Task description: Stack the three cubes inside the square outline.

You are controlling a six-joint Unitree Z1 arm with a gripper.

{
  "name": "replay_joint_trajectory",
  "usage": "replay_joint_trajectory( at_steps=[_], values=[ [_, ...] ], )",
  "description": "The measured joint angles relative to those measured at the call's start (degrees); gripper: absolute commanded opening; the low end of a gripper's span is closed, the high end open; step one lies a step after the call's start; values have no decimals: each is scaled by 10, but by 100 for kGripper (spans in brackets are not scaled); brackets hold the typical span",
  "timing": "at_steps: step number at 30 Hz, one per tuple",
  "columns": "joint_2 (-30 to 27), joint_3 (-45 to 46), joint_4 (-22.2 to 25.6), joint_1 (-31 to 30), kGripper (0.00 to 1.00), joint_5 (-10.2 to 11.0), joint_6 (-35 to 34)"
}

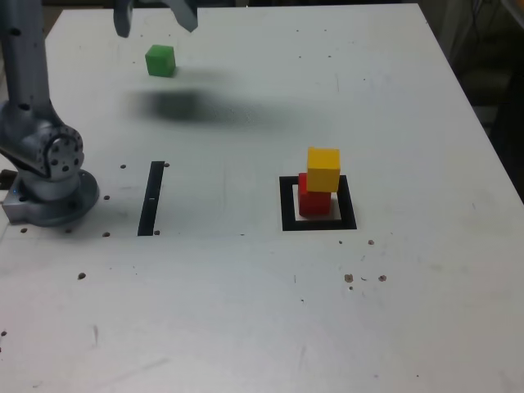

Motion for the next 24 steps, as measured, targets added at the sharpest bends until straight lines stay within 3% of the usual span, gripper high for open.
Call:
replay_joint_trajectory(
  at_steps=[13, 24],
  values=[
    [50, -55, -23, 66, 99, 2, 115],
    [78, -50, -66, 84, 98, 25, 151]
  ],
)
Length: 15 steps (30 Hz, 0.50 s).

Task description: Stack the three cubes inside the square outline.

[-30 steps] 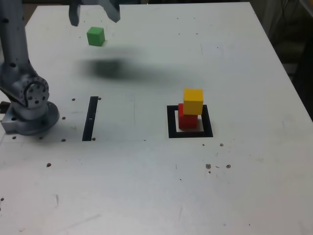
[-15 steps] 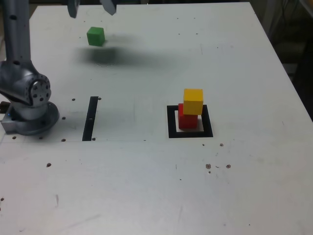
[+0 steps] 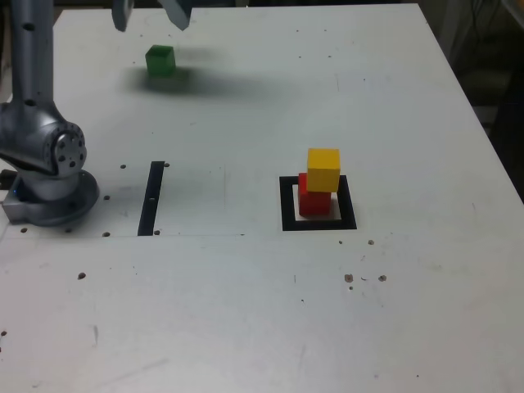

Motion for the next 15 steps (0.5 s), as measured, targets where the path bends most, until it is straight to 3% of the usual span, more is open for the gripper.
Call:
replay_joint_trajectory(
  at_steps=[15],
  values=[
    [43, -1, -13, 9, 97, 3, -4]
  ],
)
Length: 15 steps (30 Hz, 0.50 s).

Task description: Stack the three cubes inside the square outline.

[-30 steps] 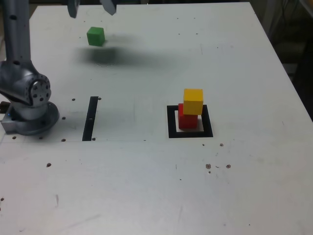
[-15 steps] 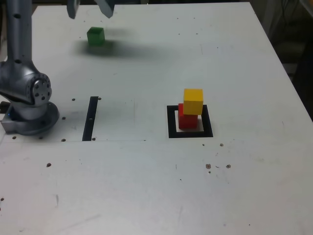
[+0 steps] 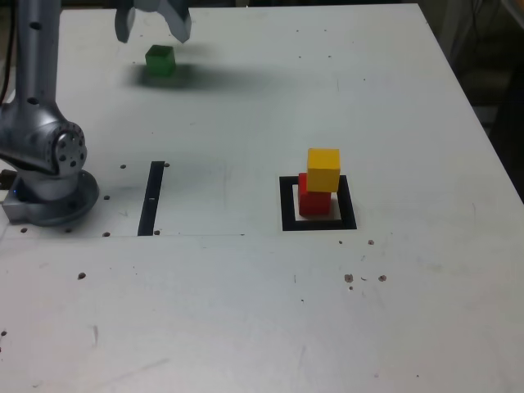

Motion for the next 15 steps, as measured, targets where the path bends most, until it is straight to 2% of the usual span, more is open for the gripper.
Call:
replay_joint_trajectory(
  at_steps=[15],
  values=[
    [38, 16, -25, 0, 90, 6, -22]
  ],
)
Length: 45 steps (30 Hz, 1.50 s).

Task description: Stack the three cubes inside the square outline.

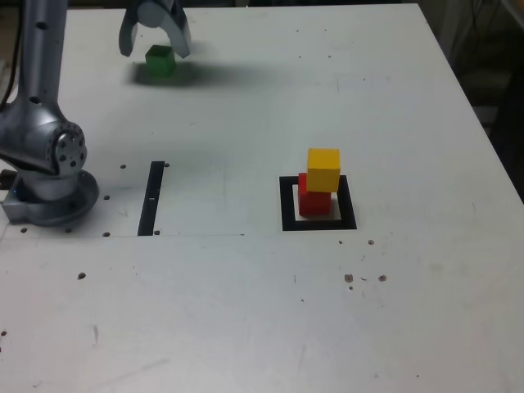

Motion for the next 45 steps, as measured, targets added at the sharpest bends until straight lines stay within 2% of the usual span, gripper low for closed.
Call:
replay_joint_trajectory(
  at_steps=[7, 13, 16, 36, 45],
  values=[
    [8, -1, 0, -1, 74, 0, -12],
    [13, -2, -2, -3, 42, 0, -19],
    [13, -2, -6, -3, 33, -2, -17],
    [13, -2, -12, -6, 31, -12, -12],
    [4, -1, -13, -20, 31, -22, -12]
  ],
)
